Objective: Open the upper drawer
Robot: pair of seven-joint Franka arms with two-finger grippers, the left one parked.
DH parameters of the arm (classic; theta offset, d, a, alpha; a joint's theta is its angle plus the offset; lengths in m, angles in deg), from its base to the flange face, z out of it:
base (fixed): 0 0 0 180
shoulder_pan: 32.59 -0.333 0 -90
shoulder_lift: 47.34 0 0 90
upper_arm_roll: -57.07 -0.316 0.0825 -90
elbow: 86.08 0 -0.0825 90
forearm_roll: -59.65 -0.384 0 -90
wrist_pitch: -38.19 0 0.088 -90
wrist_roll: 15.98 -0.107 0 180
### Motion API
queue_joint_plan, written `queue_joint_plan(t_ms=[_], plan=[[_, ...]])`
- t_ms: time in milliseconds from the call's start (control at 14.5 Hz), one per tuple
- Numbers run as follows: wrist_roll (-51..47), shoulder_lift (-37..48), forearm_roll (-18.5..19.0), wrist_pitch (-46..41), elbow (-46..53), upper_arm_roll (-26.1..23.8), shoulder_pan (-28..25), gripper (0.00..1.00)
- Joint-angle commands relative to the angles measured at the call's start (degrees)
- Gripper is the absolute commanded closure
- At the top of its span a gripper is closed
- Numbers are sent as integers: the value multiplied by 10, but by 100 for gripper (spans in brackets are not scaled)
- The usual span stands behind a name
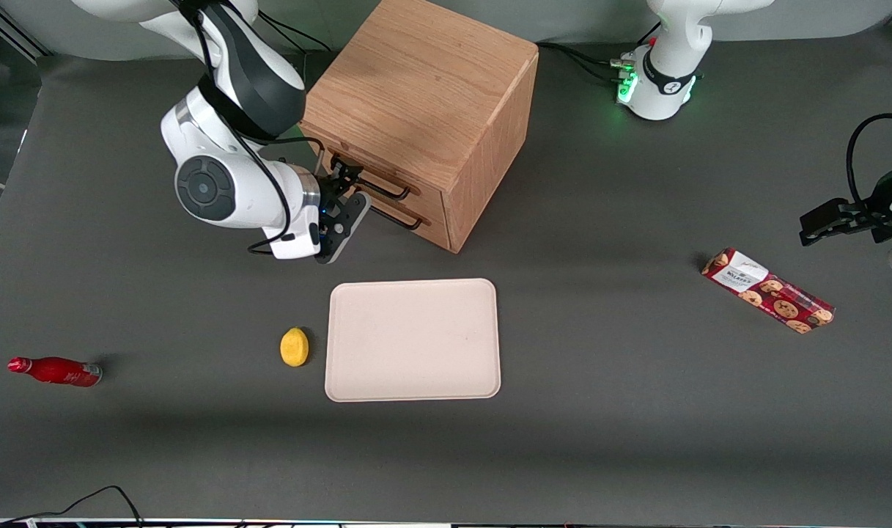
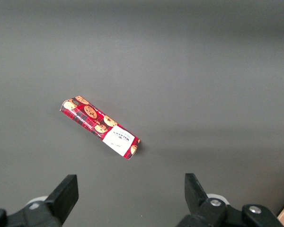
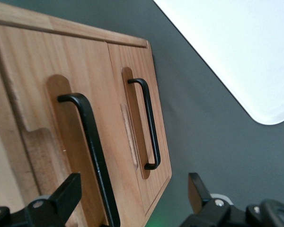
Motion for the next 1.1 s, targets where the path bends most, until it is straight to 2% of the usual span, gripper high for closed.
queue_joint_plan(t_ms=[0, 207, 552, 1034], plan=[[-6, 25, -16, 15, -36, -2, 8, 0], [-23, 25, -17, 23, -48, -4, 7, 0], [-33, 34, -56, 32, -70, -4, 10, 0], [-34, 41, -57, 68, -106, -4, 7, 0]])
